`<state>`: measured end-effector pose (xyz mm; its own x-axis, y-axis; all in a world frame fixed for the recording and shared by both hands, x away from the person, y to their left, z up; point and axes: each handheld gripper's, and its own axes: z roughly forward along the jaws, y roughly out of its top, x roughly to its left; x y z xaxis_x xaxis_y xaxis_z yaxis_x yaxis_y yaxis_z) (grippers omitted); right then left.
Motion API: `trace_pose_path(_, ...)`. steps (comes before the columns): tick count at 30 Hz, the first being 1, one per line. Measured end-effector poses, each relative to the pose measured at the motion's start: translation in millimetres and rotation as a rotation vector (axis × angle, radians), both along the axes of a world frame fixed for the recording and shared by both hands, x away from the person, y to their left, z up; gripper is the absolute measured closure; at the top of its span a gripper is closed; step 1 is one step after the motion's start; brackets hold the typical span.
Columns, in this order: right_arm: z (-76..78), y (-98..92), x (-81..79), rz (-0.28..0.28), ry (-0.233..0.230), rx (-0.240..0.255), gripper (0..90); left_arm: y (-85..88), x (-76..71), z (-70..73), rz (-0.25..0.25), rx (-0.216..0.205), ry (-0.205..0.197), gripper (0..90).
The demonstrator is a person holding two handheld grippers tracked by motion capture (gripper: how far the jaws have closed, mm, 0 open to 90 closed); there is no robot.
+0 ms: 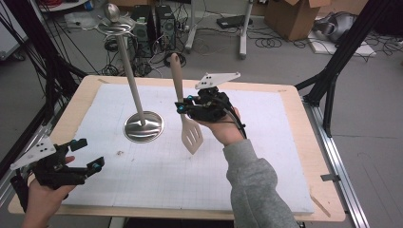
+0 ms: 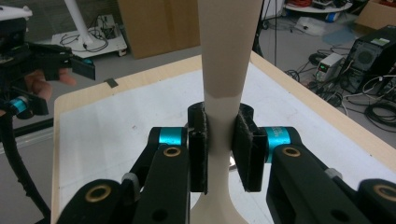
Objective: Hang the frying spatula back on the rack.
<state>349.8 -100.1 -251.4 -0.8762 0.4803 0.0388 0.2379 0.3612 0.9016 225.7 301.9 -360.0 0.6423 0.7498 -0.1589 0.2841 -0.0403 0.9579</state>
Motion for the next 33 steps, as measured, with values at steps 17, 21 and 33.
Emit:
trace_pose_path(17, 12.1, 18.8, 16.7, 0.025, 0.010, -0.011, 77.4, 9.8, -10.2, -0.8, 0.032, -0.005, -0.005, 2.3)
trace_pose_path(21, 13.6, 24.4, 20.6, 0.039, 0.022, -0.021, 77.4, 10.2, -12.2, -1.2, 0.038, -0.009, -0.004, 2.3)
trace_pose_path(33, 20.2, 43.9, 31.6, 0.062, 0.025, -0.051, 77.4, 14.9, -16.3, -3.0, 0.041, -0.007, 0.001, 2.3)
